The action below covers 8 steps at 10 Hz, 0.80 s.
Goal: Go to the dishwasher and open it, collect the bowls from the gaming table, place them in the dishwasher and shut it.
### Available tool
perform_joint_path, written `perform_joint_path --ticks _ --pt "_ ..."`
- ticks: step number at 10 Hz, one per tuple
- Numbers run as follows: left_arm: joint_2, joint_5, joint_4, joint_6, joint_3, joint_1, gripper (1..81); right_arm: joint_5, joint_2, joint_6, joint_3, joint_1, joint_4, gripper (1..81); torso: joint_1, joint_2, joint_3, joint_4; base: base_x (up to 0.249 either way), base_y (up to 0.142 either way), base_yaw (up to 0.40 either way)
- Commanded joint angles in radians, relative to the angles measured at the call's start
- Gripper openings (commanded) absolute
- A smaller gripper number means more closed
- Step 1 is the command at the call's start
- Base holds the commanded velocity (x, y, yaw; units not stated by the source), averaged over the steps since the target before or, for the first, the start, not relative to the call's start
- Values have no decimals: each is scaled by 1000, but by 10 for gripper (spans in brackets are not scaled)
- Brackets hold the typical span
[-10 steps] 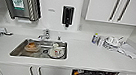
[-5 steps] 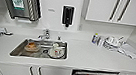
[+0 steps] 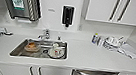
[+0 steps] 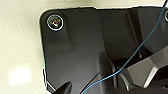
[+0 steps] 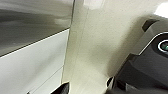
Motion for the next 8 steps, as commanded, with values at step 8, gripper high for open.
perform_joint_path --ticks 8 --pt "49 58 3 96 -142 -30 811 141 179 -425 -354 -333 -652 811 0 0 1 0 0 0 0"
